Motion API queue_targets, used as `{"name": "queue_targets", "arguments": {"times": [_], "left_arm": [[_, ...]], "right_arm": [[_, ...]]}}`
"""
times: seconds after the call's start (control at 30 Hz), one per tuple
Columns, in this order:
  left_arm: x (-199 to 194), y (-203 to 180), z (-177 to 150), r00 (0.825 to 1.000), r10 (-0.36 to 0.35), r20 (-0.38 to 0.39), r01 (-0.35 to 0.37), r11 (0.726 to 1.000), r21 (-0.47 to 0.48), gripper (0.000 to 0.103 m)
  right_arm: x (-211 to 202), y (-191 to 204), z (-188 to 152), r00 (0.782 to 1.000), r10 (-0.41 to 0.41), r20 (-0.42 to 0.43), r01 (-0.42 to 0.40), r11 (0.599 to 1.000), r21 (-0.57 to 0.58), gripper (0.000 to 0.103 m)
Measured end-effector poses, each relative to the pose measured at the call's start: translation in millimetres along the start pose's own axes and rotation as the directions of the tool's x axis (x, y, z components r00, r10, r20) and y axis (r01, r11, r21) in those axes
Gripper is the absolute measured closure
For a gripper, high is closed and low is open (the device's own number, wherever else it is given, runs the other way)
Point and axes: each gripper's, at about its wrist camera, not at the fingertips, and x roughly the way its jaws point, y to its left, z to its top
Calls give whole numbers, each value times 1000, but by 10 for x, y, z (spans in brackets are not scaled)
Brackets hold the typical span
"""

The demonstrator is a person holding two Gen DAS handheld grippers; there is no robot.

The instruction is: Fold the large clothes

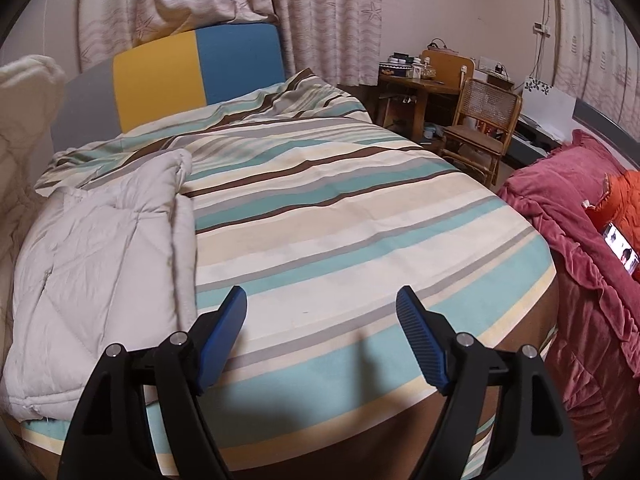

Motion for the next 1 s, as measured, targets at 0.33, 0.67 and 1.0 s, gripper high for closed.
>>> {"name": "queue_targets", "arguments": {"times": [0.33,0.67,1.0], "left_arm": [[412,-594,-217,991,-81,-103,94,987,133,79],[778,-1043,-717,965,-162,-207,212,945,249,49],[665,-991,-784,921,-313,-230,361,908,210,22]], "right_arm": [[102,-206,36,1000,4,-15,-2,998,69,26],[149,-295,53,999,23,-24,-20,993,120,26],[135,-240,58,998,64,-19,-61,991,119,26]]}}
